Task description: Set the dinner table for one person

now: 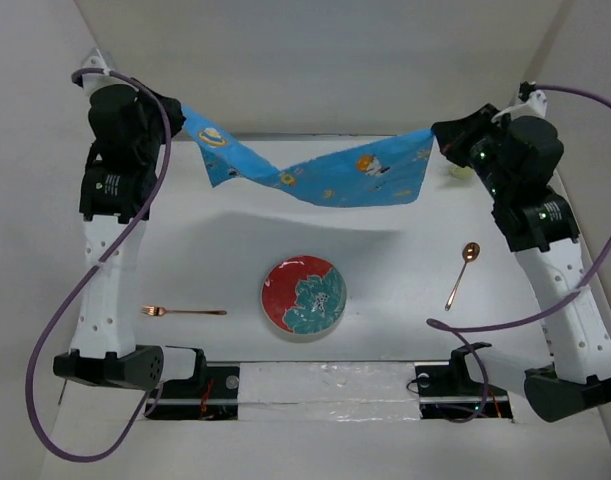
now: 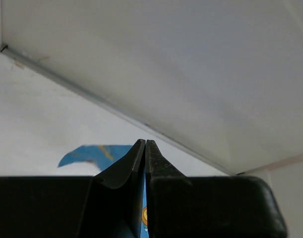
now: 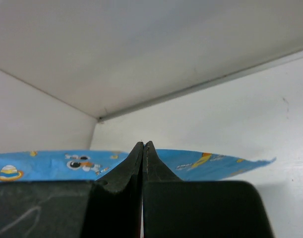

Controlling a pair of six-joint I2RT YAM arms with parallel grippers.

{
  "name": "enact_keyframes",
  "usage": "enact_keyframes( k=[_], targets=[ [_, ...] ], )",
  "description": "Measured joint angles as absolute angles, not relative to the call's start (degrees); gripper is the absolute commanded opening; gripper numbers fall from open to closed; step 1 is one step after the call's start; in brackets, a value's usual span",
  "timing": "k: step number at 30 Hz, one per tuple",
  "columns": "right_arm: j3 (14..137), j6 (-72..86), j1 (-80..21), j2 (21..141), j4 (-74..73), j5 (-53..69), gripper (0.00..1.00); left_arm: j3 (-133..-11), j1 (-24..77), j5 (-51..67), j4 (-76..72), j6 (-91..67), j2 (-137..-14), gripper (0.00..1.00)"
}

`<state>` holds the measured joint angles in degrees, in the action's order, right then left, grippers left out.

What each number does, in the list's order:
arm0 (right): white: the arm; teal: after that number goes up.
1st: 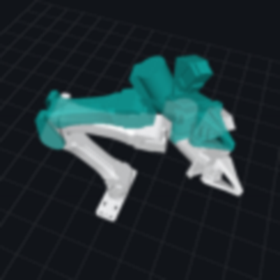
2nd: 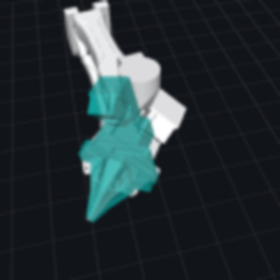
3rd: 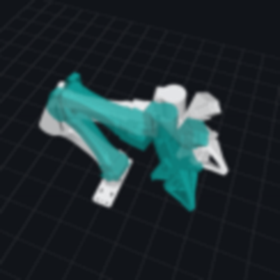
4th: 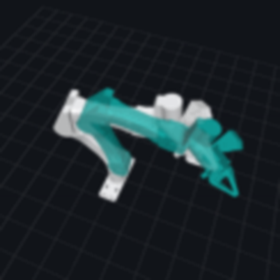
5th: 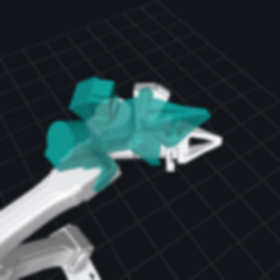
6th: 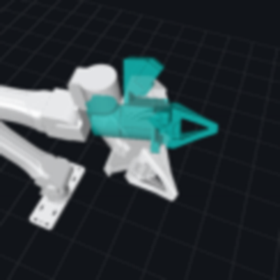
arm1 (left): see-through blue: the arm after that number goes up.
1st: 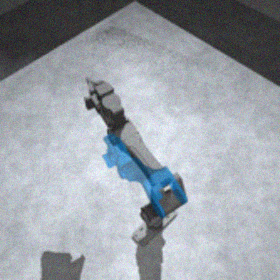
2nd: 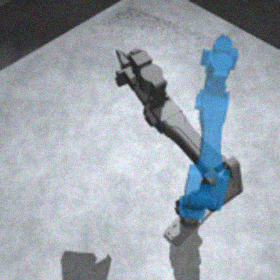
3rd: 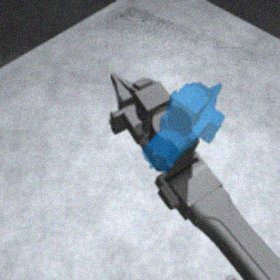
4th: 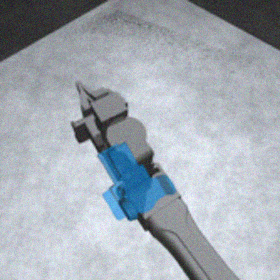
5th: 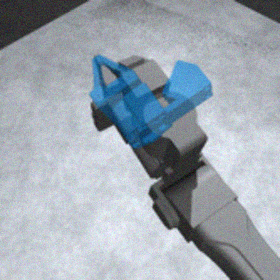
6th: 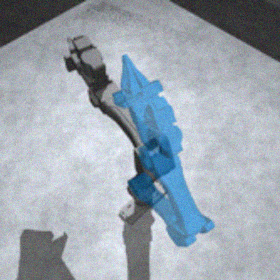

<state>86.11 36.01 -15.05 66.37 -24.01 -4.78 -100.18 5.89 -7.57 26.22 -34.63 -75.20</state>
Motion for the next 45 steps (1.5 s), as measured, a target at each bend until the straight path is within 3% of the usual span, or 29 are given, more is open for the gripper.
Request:
enact_keyframes(
  k=[9, 17, 22, 28, 31, 37, 45],
  targets=[
    [95.61, 35.33, -12.47, 68.51, -26.52, -6.04, 0.0, -111.53, 4.29, -6.04, 26.39, -34.68, -79.75, 0.0],
    [102.72, 34.74, -8.16, 88.49, -26.13, -5.32, 0.0, -111.94, 1.13, -0.95, 26.57, -36.56, -96.29, 0.0],
    [115.42, 35.16, -6.68, 102.63, -29.91, -3.64, 0.0, -119.2, -1.52, 3.22, 29.19, -38.81, -105.45, 0.0],
    [127.63, 36.01, -4.43, 106.59, -30.76, -1.54, 0.0, -123.2, -3.51, 6.55, 27.49, -40.4, -104.79, 0.0],
    [124.11, 36.1, -4.03, 102.63, -28.27, -1.06, 0.0, -116.68, -3.62, 7.51, 23.14, -40.38, -99.85, 0.0],
    [96.82, 36.49, -4.08, 91.35, -18.65, 1.85, 0.0, -90.21, -3.6, 9.15, 13.34, -40.1, -88.33, 0.0],
    [77.93, 37.36, -3.75, 102.13, -16.32, 3.86, 0.0, -65.67, -3.6, 10.28, 6.94, -38.83, -92.88, 0.0]
  ],
)
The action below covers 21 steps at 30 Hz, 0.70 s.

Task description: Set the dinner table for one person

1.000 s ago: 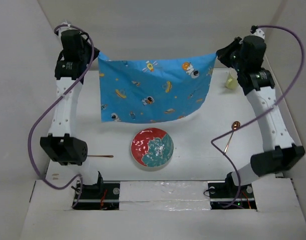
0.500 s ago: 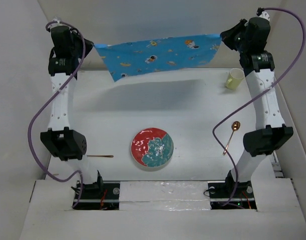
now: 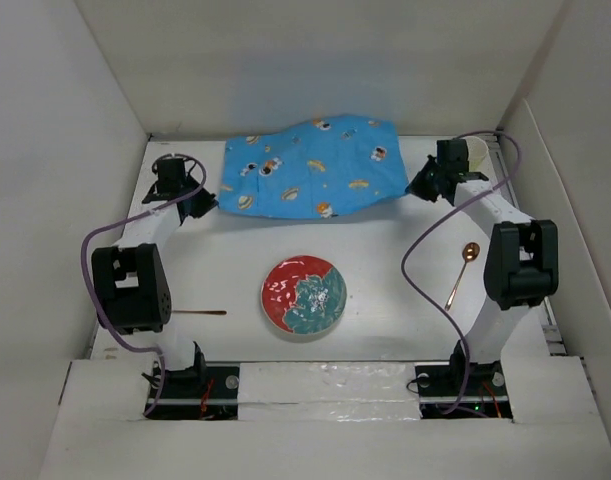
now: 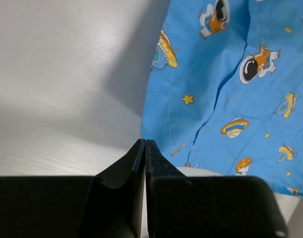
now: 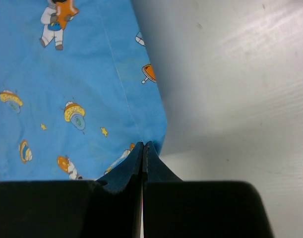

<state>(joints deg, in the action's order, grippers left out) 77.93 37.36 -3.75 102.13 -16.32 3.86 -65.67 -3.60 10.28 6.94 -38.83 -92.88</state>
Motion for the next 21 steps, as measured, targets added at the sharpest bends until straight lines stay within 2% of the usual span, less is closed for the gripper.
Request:
enact_keyframes(
  k=[4, 11, 21],
  targets=[
    [73.06, 37.82, -3.73, 104.73, -15.9, 4.12, 0.0, -60.03, -3.6, 9.91, 4.58, -37.76, -96.01, 0.0],
    [64.1, 38.46, -3.73, 102.72, -12.86, 4.99, 0.0, -52.62, -3.6, 8.91, 1.04, -36.45, -96.88, 0.0],
    [54.61, 38.63, -3.73, 96.05, -11.46, 5.19, 0.0, -46.72, -3.6, 5.91, 1.83, -35.18, -91.22, 0.0]
  ],
)
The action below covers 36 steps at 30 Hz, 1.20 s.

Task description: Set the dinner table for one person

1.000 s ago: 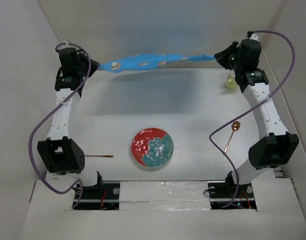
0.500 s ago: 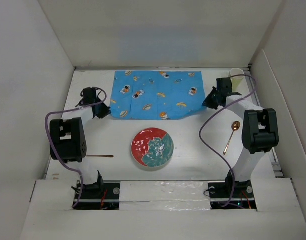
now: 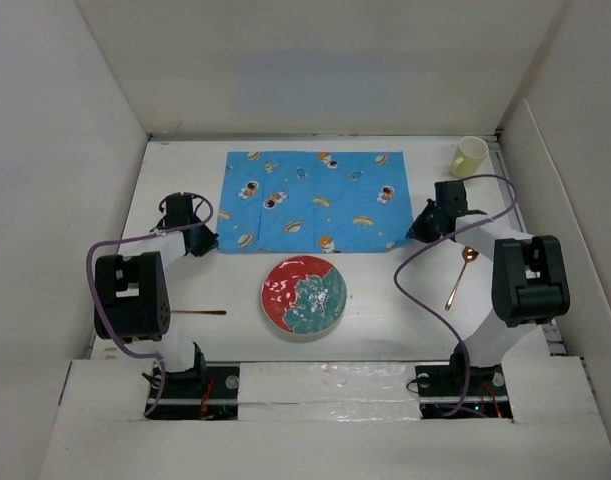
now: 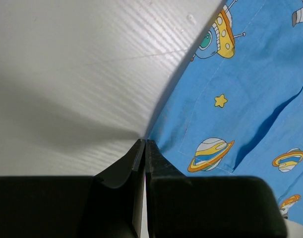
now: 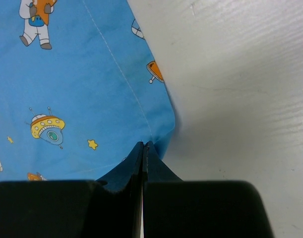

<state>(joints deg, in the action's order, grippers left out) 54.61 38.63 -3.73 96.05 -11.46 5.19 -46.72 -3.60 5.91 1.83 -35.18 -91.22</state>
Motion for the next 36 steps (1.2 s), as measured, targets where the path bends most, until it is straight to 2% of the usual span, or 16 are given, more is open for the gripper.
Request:
enact_keyframes(
  k=[24, 25, 26, 27, 29, 30, 32, 33, 34, 35, 36],
  targets=[
    [42.94, 37.08, -2.22, 85.1, -12.38, 5.41, 0.0, -41.12, -2.61, 3.84, 8.45, -33.98, -82.74, 0.0],
    [42.89, 37.06, -2.22, 85.1, -12.4, 5.39, 0.04, -41.08, -2.61, 3.77, 8.8, -33.91, -82.7, 0.0],
    [42.89, 37.04, -2.22, 85.08, -12.45, 5.39, 0.19, -41.06, -2.61, 3.73, 9.1, -33.89, -82.63, 0.02],
    [42.89, 37.1, -2.22, 85.08, -12.45, 5.3, 0.26, -41.06, -2.61, 3.66, 9.45, -33.85, -82.61, 0.14],
    [42.92, 36.73, -2.22, 84.77, -12.93, 4.97, 0.36, -41.06, -2.61, 3.57, 10.17, -33.34, -82.35, 0.24],
    [42.98, 36.53, -2.22, 84.44, -13.52, 4.95, 0.46, -41.1, -2.61, 3.53, 10.63, -33.3, -82.15, 0.36],
    [43.48, 36.1, -2.22, 83.2, -15.16, 4.95, 0.54, -41.63, -2.61, 3.75, 11.99, -32.86, -81.54, 0.44],
    [43.86, 35.97, -2.22, 82.32, -15.94, 4.97, 0.55, -42.15, -2.55, 3.88, 12.82, -32.71, -81.1, 0.49],
    [44.4, 35.77, -2.22, 81.01, -16.78, 4.97, 0.56, -42.94, -2.39, 4.01, 13.58, -32.49, -80.55, 0.5],
    [45.04, 35.62, -2.22, 79.44, -17.76, 4.97, 0.5, -44.03, -2.31, 4.08, 14.33, -32.29, -79.77, 0.5],
    [45.8, 35.4, -2.22, 77.65, -18.63, 5.1, 0.34, -45.32, -2.24, 4.29, 14.96, -32.16, -78.89, 0.49]
  ],
)
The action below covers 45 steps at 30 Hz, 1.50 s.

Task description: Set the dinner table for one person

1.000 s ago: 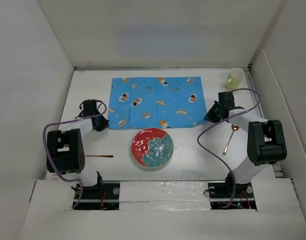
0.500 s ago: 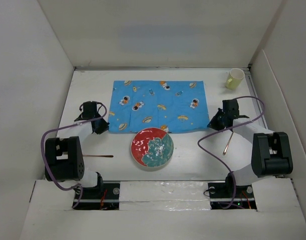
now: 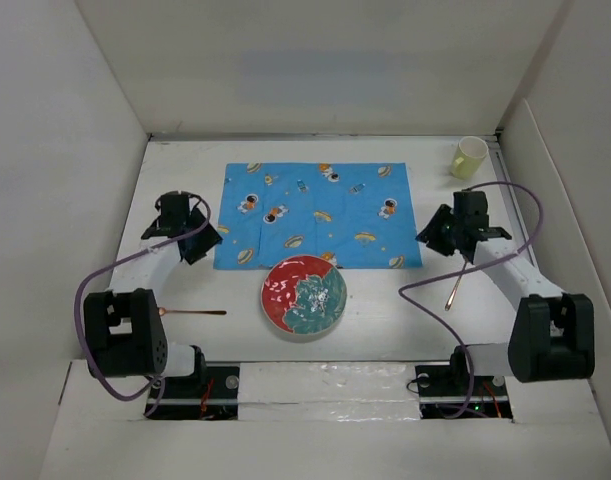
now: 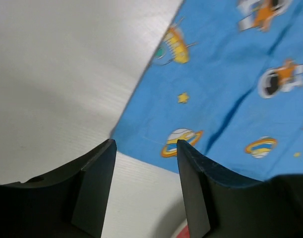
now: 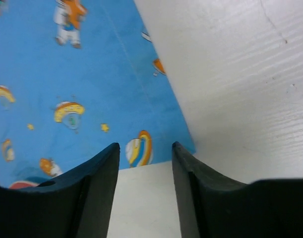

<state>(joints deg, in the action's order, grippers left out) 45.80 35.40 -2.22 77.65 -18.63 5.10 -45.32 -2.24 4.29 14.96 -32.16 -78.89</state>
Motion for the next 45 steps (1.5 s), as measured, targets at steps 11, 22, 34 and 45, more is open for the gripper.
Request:
enact_keyframes(
  k=[11, 22, 34, 45],
  targets=[
    [39.16, 36.95, -19.09, 62.96, -14.0, 19.07, 0.57, -56.53, -1.91, 12.38, 14.17, -30.48, -69.17, 0.0],
    [32.8, 44.47, -30.52, 78.7, -2.2, 26.46, 0.5, -59.88, 1.78, 20.4, 14.0, -30.76, -70.13, 0.13],
    [31.42, 53.12, -31.88, 92.14, 16.08, 29.78, 0.4, -59.59, 1.78, 20.82, 16.34, -26.92, -67.48, 0.22],
    [33.8, 54.0, -33.45, 96.16, 20.51, 35.42, 0.0, -59.59, 1.78, 20.67, 18.37, -24.56, -66.7, 0.32]
  ],
)
